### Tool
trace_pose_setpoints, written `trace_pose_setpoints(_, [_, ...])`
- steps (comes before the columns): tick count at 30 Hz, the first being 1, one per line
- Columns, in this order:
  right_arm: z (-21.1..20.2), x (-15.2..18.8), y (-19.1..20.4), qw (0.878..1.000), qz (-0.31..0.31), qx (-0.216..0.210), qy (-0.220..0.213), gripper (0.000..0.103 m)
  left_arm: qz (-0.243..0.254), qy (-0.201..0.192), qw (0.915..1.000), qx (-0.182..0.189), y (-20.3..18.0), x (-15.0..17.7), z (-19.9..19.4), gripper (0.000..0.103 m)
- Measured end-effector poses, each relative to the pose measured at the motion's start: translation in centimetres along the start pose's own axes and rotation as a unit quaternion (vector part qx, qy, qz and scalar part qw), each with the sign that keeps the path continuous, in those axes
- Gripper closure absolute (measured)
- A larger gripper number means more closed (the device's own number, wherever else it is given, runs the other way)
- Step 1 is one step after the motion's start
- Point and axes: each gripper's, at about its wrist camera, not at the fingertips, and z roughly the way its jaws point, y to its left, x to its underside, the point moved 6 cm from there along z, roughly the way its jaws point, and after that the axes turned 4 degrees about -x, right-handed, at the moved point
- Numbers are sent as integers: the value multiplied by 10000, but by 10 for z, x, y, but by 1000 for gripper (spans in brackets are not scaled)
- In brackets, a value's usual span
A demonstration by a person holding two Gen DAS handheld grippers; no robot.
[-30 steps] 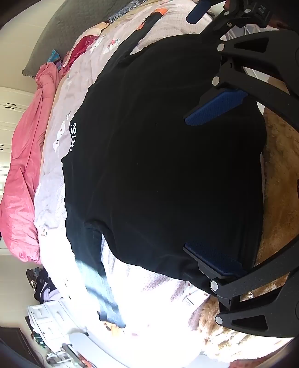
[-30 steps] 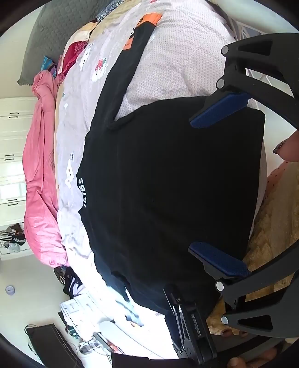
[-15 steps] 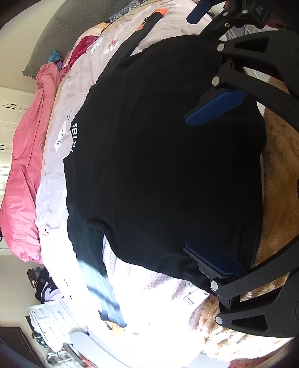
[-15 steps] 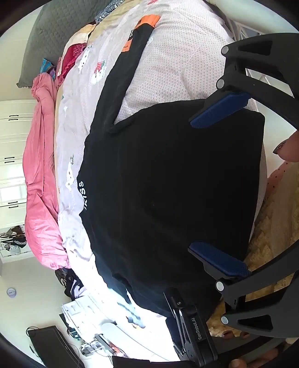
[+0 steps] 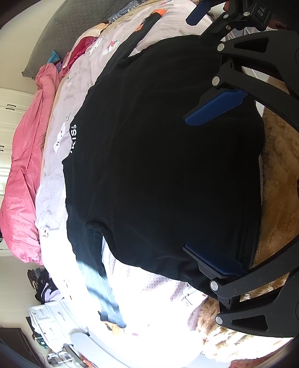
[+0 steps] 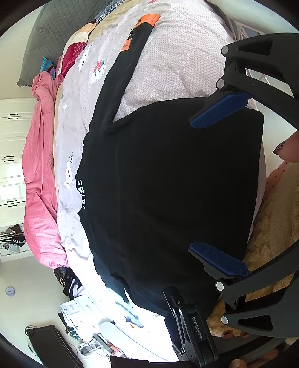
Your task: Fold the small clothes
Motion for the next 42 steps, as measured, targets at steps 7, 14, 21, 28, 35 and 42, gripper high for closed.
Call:
trace_pose_setpoints(7, [0, 0, 0, 10000, 9, 1, -3, 4, 2, -11, 10000, -12, 0, 1, -1, 9])
trace_pose_setpoints(14, [-2, -1, -2, 10000, 31, 6, -51, 4, 11, -23, 10000, -31, 0, 0, -2, 9])
trace_pose_setpoints(21, [-3, -1, -5, 9999, 72, 2, -71, 4, 9, -24, 10000, -34, -1, 0, -3, 9])
trace_pose_setpoints(28, [-3, -2, -10, 9999, 128, 6, -90, 4, 20, -15, 10000, -19, -4, -2, -3, 9])
trace_pose_setpoints(35, [-1, -4, -15, 9998, 171, 26, -79, 4, 59, -5, 10000, -2, -10, -7, -1, 9])
trace_pose_setpoints(42, [2, -9, -23, 9996, 259, 29, -100, 4, 168, -23, 9998, 77, -25, -21, 3, 9])
